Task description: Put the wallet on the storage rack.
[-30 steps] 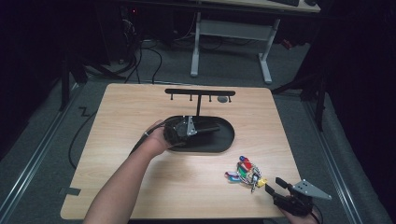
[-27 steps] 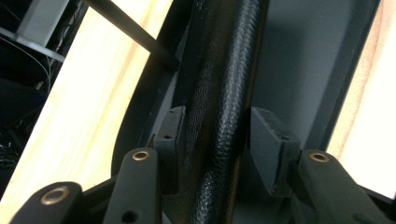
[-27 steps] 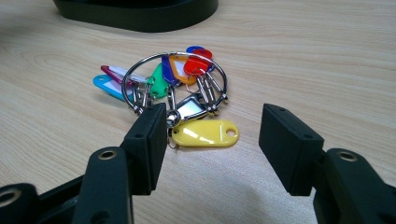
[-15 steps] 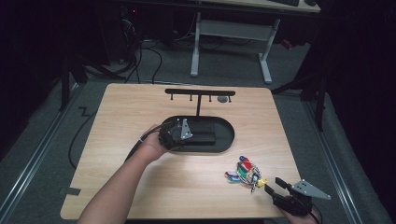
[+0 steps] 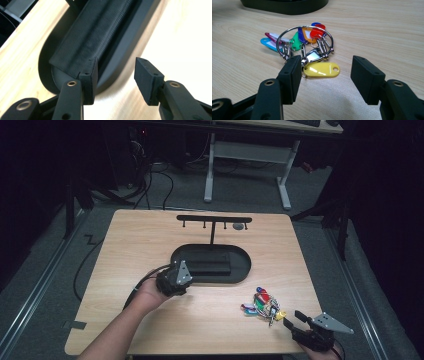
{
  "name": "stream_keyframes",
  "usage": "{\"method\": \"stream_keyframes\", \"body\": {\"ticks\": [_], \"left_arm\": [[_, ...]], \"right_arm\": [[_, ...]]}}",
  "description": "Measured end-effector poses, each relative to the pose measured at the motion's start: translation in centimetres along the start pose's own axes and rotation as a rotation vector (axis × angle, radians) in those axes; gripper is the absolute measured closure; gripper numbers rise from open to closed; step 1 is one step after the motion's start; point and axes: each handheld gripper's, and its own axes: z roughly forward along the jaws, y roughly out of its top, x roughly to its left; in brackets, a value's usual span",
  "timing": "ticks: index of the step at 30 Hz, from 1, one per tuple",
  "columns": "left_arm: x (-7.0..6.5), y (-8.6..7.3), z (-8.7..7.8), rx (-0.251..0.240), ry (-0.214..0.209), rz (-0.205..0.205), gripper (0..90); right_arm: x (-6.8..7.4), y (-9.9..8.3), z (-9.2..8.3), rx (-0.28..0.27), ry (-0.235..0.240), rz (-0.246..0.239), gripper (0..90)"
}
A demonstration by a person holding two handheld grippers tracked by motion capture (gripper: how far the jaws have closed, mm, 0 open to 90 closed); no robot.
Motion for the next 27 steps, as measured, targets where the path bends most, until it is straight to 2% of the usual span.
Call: {"method": "stream_keyframes", "body": {"ticks": [5,7,18,22,27], "left_arm": [[-0.8,-1.3,-0.5,-0.02,-0.006,-0.035,52.7],[-1.4,-2.3,-0.8,-0.036,-0.007,-0.074,52.5],[-2.7,-6.1,-2.2,-0.072,-0.015,-0.172,51.4],[-2.9,-7.1,-2.8,-0.099,-0.029,-0.248,51.4],[-4.2,-8.2,-3.9,-0.11,-0.045,-0.291,49.7]], "right_arm": [[0.0,0.0,0.0,0.0,-0.001,-0.003,42.4],[0.0,0.0,0.0,0.002,-0.001,-0.003,42.3],[0.1,-0.1,0.2,0.01,0.005,-0.006,42.3],[0.2,-0.1,0.2,0.013,0.006,-0.008,42.3],[0.2,0.0,0.2,0.011,0.012,-0.016,42.2]]}}
